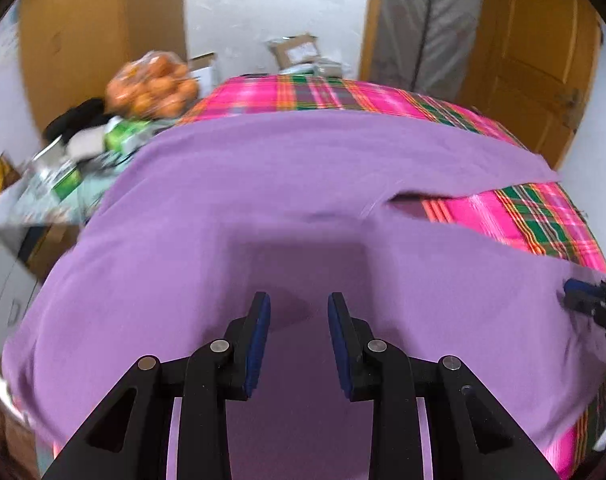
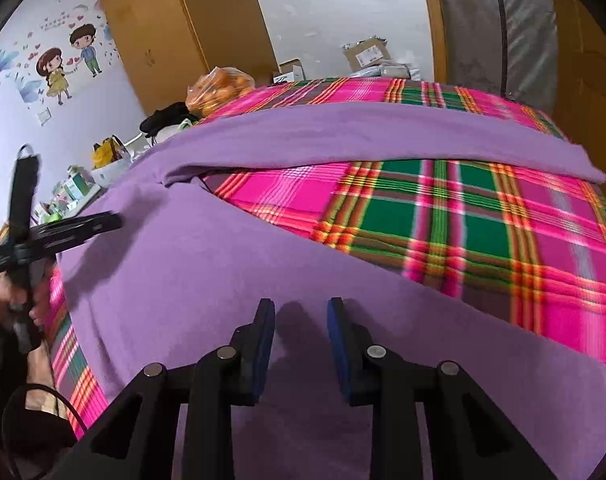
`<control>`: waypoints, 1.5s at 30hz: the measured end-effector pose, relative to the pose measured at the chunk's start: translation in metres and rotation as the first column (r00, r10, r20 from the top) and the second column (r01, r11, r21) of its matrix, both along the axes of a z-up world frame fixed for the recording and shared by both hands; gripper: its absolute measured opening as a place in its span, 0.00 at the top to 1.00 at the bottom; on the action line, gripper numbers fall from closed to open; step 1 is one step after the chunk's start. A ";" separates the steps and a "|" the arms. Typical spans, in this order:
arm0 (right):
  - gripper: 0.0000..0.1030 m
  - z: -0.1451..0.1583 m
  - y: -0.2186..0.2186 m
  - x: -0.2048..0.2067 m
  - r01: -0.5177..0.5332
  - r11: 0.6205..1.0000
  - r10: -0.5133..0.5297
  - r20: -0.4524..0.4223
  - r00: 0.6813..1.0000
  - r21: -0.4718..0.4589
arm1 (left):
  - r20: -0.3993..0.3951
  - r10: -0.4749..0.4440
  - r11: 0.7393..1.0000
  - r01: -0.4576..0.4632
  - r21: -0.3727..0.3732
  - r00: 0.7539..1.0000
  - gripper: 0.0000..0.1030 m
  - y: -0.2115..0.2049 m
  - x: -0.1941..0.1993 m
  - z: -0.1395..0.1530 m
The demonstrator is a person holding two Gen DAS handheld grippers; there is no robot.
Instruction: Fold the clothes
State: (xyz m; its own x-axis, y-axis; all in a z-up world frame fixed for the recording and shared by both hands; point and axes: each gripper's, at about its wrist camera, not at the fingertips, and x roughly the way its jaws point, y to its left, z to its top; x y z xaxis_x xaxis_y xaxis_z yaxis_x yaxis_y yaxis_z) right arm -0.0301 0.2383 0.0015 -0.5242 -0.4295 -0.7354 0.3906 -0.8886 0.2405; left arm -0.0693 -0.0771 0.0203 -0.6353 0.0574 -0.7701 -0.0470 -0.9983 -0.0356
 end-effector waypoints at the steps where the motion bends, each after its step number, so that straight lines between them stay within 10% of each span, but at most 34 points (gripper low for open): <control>1: 0.72 0.000 0.002 -0.001 0.001 1.000 -0.001 0.009 1.000 -0.022 | 0.008 -0.006 1.000 0.006 -0.014 1.000 0.70 0.005 -0.012 0.000; 17: 0.72 -0.005 0.024 -0.017 0.016 0.971 0.006 0.093 0.996 -0.237 | 0.011 -0.002 0.999 0.002 0.037 1.000 0.70 0.042 -0.092 0.001; 24: 0.72 -0.011 0.033 -0.020 0.033 0.945 0.009 0.127 0.992 -0.325 | -0.102 -0.022 0.993 0.033 0.111 0.995 0.70 0.032 -0.089 0.037; 45: 0.72 -0.013 0.038 -0.020 0.049 0.933 0.001 0.140 0.990 -0.357 | -0.051 0.020 0.995 -0.015 0.095 0.998 0.70 0.010 -0.067 0.011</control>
State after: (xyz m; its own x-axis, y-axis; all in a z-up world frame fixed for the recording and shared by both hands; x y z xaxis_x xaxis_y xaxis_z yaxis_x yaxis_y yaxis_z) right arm -0.0506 0.2762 -0.0113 -0.4435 -0.6663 -0.5994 0.3112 -0.7417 0.5942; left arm -0.1361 -0.0676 0.0316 -0.6759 0.1172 -0.7276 -0.0342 -0.9912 -0.1279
